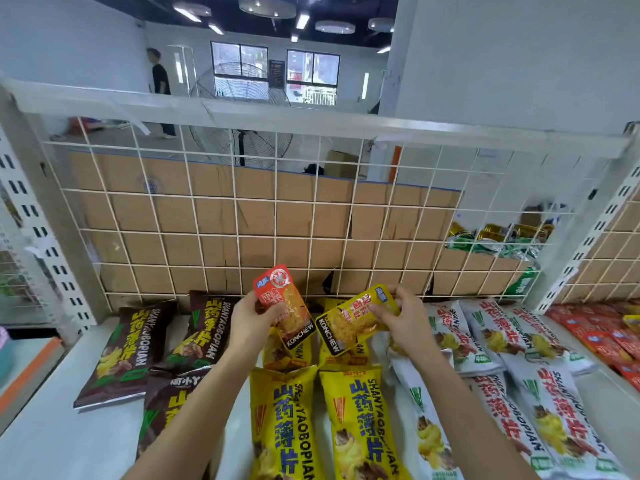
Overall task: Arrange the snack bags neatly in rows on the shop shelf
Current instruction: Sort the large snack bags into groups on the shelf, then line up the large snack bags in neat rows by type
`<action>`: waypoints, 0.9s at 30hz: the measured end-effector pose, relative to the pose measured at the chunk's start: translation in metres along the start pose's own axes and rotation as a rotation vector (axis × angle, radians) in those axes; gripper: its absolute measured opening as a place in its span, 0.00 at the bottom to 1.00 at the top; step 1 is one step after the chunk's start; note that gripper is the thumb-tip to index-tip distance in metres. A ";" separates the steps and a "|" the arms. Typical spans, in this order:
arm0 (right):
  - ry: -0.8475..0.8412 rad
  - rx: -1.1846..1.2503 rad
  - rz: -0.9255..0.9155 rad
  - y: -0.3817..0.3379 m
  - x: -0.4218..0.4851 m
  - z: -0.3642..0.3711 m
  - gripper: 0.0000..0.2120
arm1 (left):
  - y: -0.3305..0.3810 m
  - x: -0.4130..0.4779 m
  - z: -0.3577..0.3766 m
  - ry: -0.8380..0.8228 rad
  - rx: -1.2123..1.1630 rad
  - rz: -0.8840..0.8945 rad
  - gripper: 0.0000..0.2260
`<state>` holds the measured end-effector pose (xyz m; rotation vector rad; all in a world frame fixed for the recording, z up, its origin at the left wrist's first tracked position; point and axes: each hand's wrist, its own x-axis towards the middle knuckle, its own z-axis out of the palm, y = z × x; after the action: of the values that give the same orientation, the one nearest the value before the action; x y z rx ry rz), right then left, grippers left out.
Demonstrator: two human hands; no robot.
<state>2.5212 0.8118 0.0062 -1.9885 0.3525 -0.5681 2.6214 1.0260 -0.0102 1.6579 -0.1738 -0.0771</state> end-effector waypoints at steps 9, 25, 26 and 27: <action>0.088 0.057 -0.017 -0.018 -0.036 -0.026 0.08 | 0.013 -0.031 -0.035 -0.095 -0.242 -0.013 0.05; 0.178 0.089 0.151 -0.010 -0.149 -0.030 0.22 | 0.000 -0.115 -0.079 -0.277 -0.321 -0.066 0.19; 0.192 0.093 0.152 -0.011 -0.154 -0.031 0.23 | 0.001 -0.118 -0.077 -0.284 -0.327 -0.074 0.16; 0.199 0.093 0.135 -0.012 -0.159 -0.033 0.22 | 0.001 -0.120 -0.075 -0.288 -0.324 -0.083 0.14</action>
<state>2.3693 0.8681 -0.0084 -1.8081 0.5685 -0.6850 2.5143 1.1193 -0.0080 1.3243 -0.2946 -0.3889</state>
